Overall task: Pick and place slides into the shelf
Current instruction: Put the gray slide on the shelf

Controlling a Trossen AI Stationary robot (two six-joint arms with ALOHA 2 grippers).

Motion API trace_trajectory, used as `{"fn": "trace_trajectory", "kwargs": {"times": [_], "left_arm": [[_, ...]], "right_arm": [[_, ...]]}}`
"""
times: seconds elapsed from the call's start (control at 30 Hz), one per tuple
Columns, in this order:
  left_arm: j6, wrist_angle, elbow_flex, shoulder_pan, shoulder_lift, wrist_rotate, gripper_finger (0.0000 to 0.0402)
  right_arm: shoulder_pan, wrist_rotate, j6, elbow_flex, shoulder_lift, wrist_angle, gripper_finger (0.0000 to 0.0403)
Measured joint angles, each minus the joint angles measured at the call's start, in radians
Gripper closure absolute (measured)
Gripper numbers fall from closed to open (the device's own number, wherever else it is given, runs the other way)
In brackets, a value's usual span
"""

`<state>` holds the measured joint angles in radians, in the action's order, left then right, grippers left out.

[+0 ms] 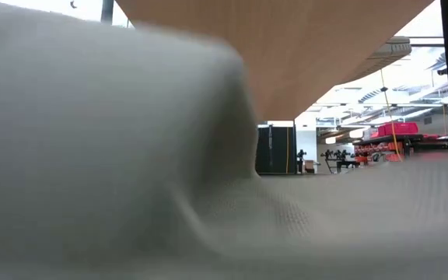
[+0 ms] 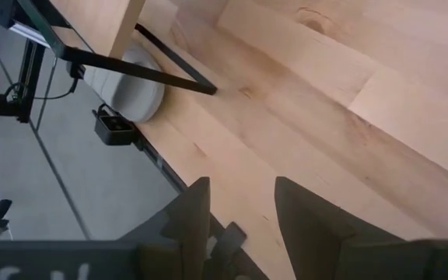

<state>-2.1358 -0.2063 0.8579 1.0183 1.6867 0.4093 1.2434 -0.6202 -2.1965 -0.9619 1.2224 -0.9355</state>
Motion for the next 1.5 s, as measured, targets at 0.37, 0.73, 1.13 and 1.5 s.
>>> {"fn": "trace_trajectory", "kwargs": {"times": [0.37, 0.73, 1.13, 1.5], "left_arm": [[0.019, 0.201, -0.089, -0.008, 0.0, 0.12, 0.0263], [0.054, 0.264, -0.113, -0.009, 0.0, 0.138, 0.0287], [0.136, 0.318, -0.113, -0.018, 0.002, 0.139, 0.0392], [0.313, 0.338, -0.062, -0.015, -0.064, 0.138, 0.04]], "right_arm": [[0.0, 0.0, 0.0, 0.0, 0.0, 0.02, 0.025], [-0.015, 0.0, 0.007, 0.0, 0.0, 0.018, 0.025], [-0.032, 0.0, 0.027, 0.0, 0.0, 0.017, 0.025], [-0.032, 0.0, 0.055, 0.0, 0.0, 0.016, 0.025]]}}
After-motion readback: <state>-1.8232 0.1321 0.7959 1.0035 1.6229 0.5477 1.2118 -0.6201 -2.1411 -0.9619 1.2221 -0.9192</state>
